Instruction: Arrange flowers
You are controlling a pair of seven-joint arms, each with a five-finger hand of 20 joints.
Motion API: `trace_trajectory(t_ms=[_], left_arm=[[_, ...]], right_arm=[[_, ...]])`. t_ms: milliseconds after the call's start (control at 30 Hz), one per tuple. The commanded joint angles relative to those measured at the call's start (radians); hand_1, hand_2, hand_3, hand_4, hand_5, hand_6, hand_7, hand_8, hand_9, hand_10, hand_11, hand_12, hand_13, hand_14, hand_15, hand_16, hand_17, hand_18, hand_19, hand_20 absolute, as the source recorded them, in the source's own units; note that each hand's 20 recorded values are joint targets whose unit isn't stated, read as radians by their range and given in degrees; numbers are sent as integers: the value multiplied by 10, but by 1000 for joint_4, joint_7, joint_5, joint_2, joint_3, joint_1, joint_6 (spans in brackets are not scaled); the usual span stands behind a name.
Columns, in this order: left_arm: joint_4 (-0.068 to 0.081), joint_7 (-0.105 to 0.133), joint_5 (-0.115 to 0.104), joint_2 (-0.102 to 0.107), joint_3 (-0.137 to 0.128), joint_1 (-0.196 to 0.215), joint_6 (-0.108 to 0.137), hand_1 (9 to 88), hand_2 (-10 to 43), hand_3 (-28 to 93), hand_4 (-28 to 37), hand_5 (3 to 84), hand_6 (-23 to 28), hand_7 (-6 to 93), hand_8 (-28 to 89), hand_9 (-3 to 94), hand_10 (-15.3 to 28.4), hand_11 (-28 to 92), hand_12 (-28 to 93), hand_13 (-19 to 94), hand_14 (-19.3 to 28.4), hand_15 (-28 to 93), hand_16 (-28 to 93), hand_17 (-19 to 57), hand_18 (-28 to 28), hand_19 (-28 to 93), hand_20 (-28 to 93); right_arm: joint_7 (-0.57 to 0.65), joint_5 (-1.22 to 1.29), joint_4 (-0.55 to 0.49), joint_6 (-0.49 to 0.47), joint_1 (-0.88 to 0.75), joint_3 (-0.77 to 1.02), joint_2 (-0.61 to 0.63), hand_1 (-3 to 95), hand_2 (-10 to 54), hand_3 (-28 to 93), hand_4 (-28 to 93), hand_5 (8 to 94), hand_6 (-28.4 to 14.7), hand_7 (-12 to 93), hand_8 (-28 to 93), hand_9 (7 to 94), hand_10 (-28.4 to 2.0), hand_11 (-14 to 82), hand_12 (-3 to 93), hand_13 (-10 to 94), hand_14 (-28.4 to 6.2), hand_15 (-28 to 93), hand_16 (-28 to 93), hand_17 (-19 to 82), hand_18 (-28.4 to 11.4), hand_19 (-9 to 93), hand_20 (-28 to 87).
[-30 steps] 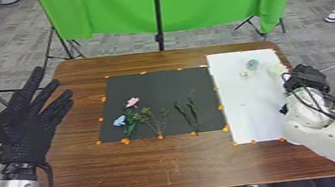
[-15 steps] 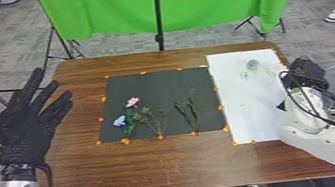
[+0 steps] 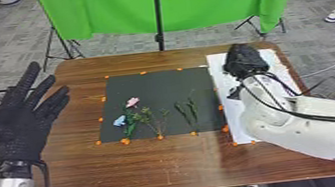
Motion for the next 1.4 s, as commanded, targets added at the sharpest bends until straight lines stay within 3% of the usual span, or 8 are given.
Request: trace_trajectory(t_ms=[33,267,567,733,1167,1400], left_arm=[[2,-24,7,23,-4,-37,-25,182,75,731,-283,233,28,138,-96,175,143,135,161,116,247,293,3,-169,284,465,117],[10,11,1,48,-13,-39,-37,181,76,731,-283,235,33,134,-89,177,152,136,162,110,259,322,-11,-170,284,478,124],[21,27,-2,60,-3,-63,-44,180,78,731,-283,232,31,132,-84,175,150,121,173,103,259,309,-11,-175,284,481,126],[28,20,1,63,10,-84,-59,179,78,734,-283,230,28,132,-82,174,146,109,181,100,258,292,-3,-177,284,480,127],[27,20,-2,57,2,-71,-62,180,77,738,-283,227,25,138,-86,174,141,93,194,99,246,250,18,-179,284,474,126],[30,18,1,58,12,-83,-64,181,76,741,-283,225,22,146,-91,174,135,93,196,104,237,228,30,-180,284,468,125]], right_arm=[[-57,20,12,-7,67,-48,-281,574,-95,689,-283,863,14,175,38,937,-65,189,266,889,-29,504,211,521,-160,932,286],[-71,65,78,-16,73,-98,-395,575,-95,690,-283,861,14,176,38,937,-65,190,265,887,-29,512,211,518,-161,932,298],[-73,121,117,-2,134,-215,-475,572,-95,697,-283,858,18,180,37,937,-64,188,266,885,-28,522,210,514,-161,932,311],[-75,135,131,-1,161,-252,-496,568,-95,694,-283,856,23,182,35,937,-61,187,266,886,-27,524,209,513,-160,932,315],[-100,152,130,-66,178,-297,-520,558,-95,686,-283,853,37,182,24,937,-55,205,262,887,-26,532,212,506,-163,932,333],[-96,137,131,-85,175,-317,-520,555,-95,682,-283,847,39,177,14,937,-56,210,261,884,-26,535,214,502,-165,932,337]])
